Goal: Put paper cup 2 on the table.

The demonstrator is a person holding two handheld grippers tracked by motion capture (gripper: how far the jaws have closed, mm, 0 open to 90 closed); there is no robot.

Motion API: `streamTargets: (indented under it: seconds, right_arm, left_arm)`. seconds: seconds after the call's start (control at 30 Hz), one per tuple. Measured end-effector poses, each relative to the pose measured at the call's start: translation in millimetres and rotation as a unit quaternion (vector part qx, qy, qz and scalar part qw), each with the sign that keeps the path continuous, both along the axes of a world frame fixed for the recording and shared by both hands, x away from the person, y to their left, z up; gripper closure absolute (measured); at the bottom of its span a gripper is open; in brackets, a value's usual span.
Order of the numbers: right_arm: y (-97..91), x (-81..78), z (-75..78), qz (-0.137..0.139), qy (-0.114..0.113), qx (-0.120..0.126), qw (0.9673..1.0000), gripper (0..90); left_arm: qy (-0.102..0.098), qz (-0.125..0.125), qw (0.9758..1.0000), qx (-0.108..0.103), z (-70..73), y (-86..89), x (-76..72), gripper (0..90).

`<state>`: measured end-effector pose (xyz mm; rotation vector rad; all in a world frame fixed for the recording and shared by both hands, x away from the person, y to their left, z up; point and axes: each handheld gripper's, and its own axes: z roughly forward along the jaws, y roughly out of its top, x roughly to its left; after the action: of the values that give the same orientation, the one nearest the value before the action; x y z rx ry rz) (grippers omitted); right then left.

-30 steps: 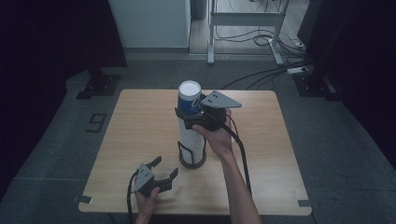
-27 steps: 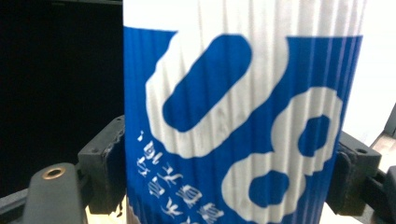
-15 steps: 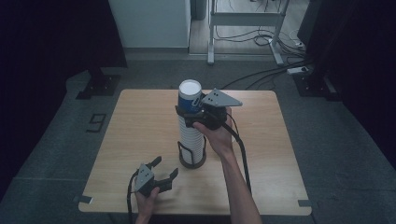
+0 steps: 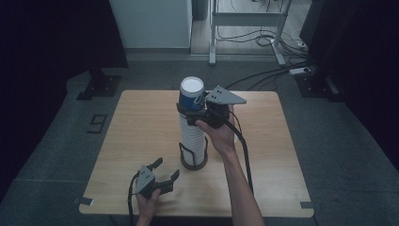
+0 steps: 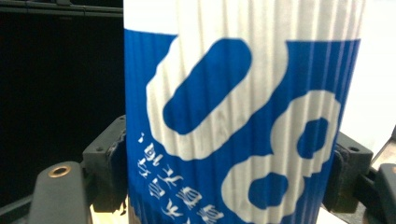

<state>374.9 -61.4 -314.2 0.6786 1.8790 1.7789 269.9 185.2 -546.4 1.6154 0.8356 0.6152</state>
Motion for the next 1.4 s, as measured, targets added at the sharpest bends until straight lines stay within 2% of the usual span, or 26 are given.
streamTargets:
  seconds: [0.2,0.8,1.0,1.17,1.4]
  right_arm:
    - [-3.0,0.2,6.7,0.001,0.003,0.008,1.0000,20.4]
    - [-1.9,-5.1,32.8,0.009,-0.012,0.022,0.9996,21.3]
    - [-4.4,-5.7,36.4,0.008,-0.014,0.037,0.9992,21.4]
    - [-7.0,-9.1,42.3,0.007,-0.027,0.040,0.9988,21.3]
    - [-15.3,-14.8,49.5,0.001,-0.036,0.058,0.9977,21.3]
  left_arm:
    - [-0.001,0.000,1.0000,0.007,0.2,-1.1,-0.2,15.5]
    - [-0.004,-0.003,0.9999,0.011,0.2,-2.1,-0.5,14.6]
    - [-0.001,-0.003,1.0000,0.005,0.1,-0.6,-0.2,15.2]
    - [0.002,-0.004,1.0000,-0.003,0.0,0.9,0.8,16.0]
    - [0.005,-0.016,0.9998,-0.006,0.0,2.1,1.8,18.3]
